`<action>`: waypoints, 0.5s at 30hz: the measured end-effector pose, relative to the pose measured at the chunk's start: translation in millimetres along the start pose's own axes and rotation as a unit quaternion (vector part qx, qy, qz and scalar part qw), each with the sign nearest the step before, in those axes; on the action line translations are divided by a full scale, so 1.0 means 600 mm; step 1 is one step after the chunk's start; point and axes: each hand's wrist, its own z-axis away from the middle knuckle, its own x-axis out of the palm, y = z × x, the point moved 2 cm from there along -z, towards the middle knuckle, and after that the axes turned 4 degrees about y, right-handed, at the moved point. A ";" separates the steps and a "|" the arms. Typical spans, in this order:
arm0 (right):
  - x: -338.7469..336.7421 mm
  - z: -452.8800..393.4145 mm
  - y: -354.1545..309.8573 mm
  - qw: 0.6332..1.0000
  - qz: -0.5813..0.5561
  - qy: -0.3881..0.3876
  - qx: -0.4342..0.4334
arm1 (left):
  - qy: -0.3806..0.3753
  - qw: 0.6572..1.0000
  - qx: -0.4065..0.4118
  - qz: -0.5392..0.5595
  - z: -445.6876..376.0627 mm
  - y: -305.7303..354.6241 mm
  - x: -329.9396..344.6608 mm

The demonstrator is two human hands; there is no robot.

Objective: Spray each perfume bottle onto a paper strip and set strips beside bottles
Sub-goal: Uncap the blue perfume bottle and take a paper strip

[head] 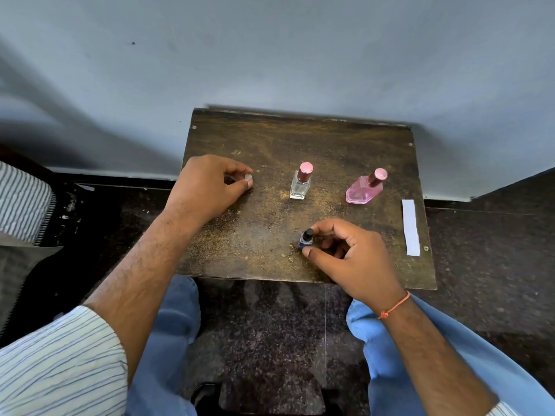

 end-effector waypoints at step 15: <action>-0.006 -0.001 0.000 0.999 0.014 -0.044 -0.007 | -0.012 0.999 0.013 -0.034 0.008 0.015 -0.016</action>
